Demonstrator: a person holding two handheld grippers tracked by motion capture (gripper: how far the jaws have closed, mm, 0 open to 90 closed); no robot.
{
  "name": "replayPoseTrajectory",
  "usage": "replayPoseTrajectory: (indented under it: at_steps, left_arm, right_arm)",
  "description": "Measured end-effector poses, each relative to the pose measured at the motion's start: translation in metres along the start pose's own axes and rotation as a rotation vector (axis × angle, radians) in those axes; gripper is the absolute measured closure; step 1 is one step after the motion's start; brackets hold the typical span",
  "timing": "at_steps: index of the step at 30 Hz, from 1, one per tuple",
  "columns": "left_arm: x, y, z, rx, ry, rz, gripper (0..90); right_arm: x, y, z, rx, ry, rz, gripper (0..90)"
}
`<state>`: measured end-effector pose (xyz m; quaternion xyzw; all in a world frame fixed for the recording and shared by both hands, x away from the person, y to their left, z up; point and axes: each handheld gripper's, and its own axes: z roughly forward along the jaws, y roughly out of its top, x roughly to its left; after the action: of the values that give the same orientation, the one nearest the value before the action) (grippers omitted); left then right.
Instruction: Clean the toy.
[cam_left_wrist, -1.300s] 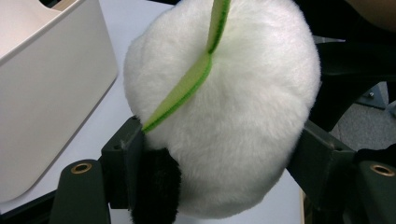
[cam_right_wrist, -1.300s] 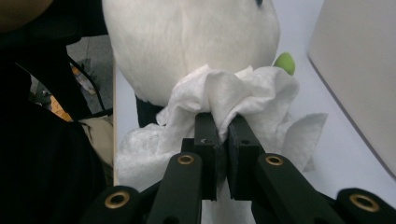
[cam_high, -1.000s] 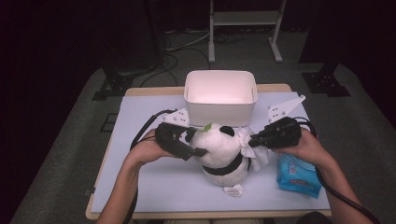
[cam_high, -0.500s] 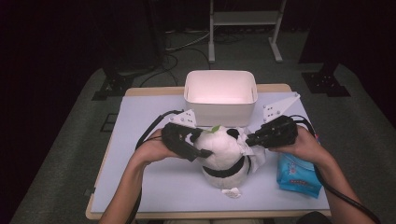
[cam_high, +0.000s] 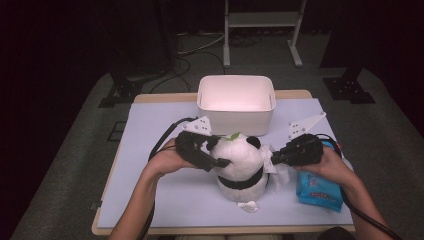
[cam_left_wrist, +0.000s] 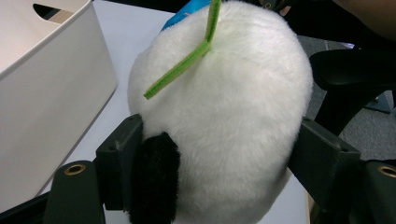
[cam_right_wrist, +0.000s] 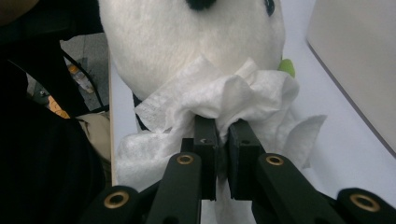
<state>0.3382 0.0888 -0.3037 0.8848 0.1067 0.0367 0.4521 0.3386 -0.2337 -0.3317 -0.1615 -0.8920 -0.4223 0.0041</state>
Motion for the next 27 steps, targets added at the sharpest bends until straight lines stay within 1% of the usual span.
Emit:
replayPoseTrajectory:
  at_steps: [3, 7, 10, 12, 14, 15, 17, 20, 24, 26, 27]
  left_arm:
    - [0.0, 0.002, 0.001, 0.006, 0.002, -0.002, 25.0]
    - [0.002, 0.003, 0.001, 0.007, 0.003, -0.001, 24.3]
    - [0.001, 0.003, 0.002, 0.004, 0.004, -0.005, 24.3]
    - [0.001, 0.004, 0.003, 0.012, 0.003, 0.004, 24.3]
    - [0.0, 0.006, 0.004, 0.01, 0.004, 0.002, 24.3]
    - [0.0, 0.007, 0.005, 0.016, 0.003, 0.013, 24.3]
    - [-0.002, 0.011, 0.007, 0.021, 0.005, 0.018, 24.3]
    - [-0.003, 0.014, 0.01, 0.026, 0.005, 0.023, 24.2]
    - [-0.006, 0.019, 0.015, 0.03, -0.001, 0.04, 24.2]
    - [-0.008, 0.022, 0.018, 0.032, -0.006, 0.044, 24.2]
    - [-0.008, 0.023, 0.019, 0.036, -0.005, 0.048, 24.2]
  right_arm:
    - [0.002, 0.003, -0.005, 0.005, -0.015, -0.007, 83.3]
    - [0.005, 0.01, -0.008, 0.023, -0.032, -0.032, 83.3]
    - [0.006, 0.015, -0.011, 0.023, -0.034, -0.037, 83.3]
    - [0.007, 0.019, -0.014, 0.022, -0.036, -0.049, 83.3]
    - [0.008, 0.024, -0.018, 0.005, -0.031, -0.056, 83.3]
    - [0.009, 0.027, -0.021, -0.009, -0.027, -0.059, 83.3]
    - [0.012, 0.034, -0.026, -0.027, -0.023, -0.071, 83.4]
    - [0.015, 0.044, -0.03, -0.019, -0.04, -0.093, 83.3]
    - [0.017, 0.058, -0.035, -0.022, -0.053, -0.117, 83.3]
    - [0.019, 0.066, -0.035, -0.009, -0.057, -0.129, 83.3]
    - [0.019, 0.071, -0.033, 0.007, -0.061, -0.137, 83.3]
